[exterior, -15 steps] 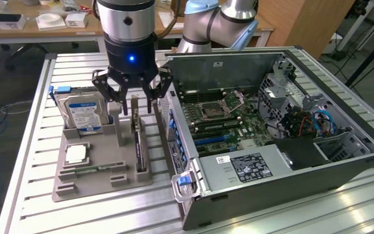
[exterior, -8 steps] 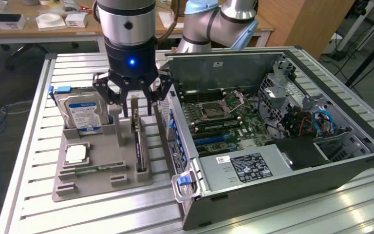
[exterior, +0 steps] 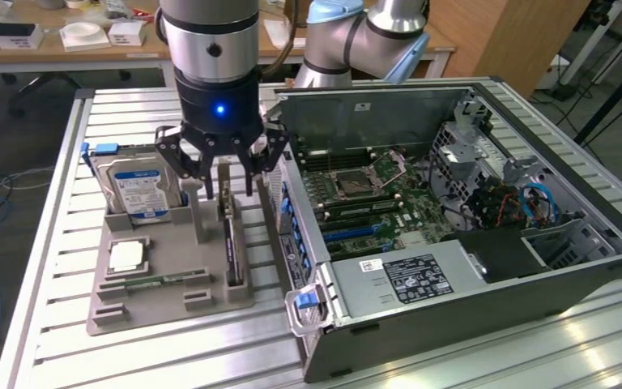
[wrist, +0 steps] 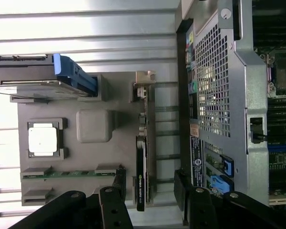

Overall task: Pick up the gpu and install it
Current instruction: 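Pick up the gpu and move the gpu toward the slot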

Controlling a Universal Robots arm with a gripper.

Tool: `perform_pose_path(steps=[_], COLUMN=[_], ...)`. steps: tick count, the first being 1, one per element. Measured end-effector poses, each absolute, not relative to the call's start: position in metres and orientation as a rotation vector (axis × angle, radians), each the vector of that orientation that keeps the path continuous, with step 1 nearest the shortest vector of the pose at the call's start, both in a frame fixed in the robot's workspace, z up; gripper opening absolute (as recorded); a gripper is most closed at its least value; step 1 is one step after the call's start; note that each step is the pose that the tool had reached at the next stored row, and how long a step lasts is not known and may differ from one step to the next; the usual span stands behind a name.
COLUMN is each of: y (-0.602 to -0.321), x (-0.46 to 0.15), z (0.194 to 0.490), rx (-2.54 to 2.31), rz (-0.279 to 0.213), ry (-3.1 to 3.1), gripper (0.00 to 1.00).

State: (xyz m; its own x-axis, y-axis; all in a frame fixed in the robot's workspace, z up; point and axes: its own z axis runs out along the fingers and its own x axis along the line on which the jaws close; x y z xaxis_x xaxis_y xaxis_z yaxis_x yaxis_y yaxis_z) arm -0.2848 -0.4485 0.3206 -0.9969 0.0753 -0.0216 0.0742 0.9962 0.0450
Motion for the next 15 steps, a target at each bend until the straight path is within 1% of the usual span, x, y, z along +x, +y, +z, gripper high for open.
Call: perform_pose_path(steps=[15], y=[-0.4514], x=[-0.2848], z=[0.3106], rx=[0.117], rz=[0.069], ry=[3.115], gripper=[0.53])
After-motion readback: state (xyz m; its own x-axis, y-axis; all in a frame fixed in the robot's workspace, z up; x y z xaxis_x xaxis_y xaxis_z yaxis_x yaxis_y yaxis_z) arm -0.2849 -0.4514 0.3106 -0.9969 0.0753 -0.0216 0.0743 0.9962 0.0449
